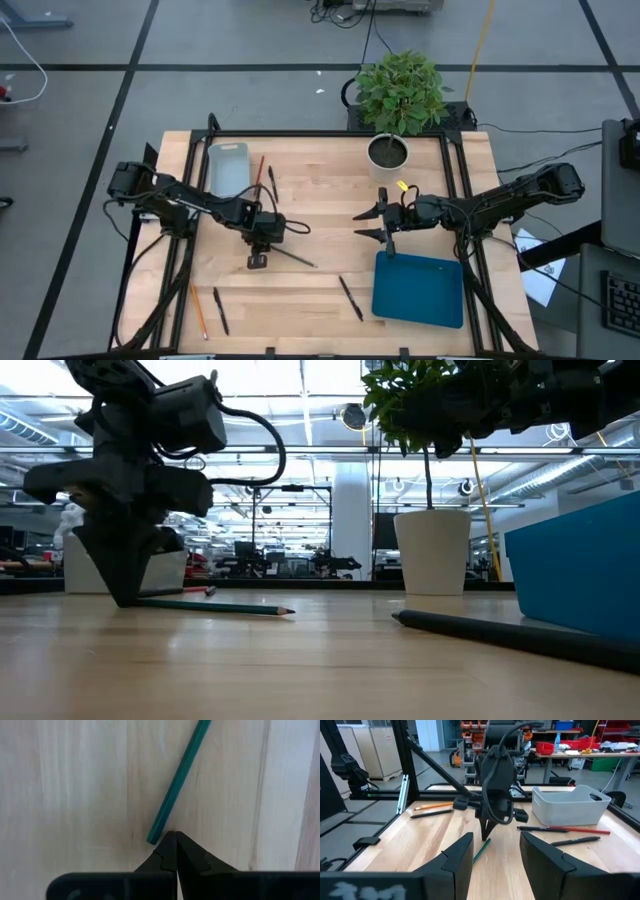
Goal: Sort pens & pencils
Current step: Put the green pencil into the blue bin
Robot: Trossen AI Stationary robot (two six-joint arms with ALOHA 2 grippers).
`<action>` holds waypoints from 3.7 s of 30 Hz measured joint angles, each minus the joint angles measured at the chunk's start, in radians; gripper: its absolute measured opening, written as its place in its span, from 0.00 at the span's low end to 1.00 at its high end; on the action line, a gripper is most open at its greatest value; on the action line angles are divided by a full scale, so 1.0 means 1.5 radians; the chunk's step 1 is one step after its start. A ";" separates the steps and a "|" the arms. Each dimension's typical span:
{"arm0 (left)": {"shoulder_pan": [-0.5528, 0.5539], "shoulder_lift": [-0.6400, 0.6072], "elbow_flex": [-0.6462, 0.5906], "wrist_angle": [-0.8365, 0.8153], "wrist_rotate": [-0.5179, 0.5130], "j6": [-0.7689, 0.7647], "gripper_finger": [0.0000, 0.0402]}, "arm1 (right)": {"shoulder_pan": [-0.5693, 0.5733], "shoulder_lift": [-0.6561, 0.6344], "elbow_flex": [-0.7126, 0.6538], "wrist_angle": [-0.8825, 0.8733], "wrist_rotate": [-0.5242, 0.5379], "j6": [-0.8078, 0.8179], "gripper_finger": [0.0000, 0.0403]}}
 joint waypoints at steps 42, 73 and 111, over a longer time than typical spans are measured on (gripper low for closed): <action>-0.009 -0.060 0.006 0.054 -0.185 0.063 0.00 | 0.000 0.000 0.000 0.003 0.000 -0.009 0.37; -0.130 -0.060 0.006 0.086 -0.321 -0.051 0.01 | -0.017 0.413 0.175 -0.006 -0.058 0.016 0.00; -0.146 -0.061 0.006 0.135 -0.317 -0.051 0.02 | -0.017 0.536 0.228 0.027 -0.072 0.075 0.00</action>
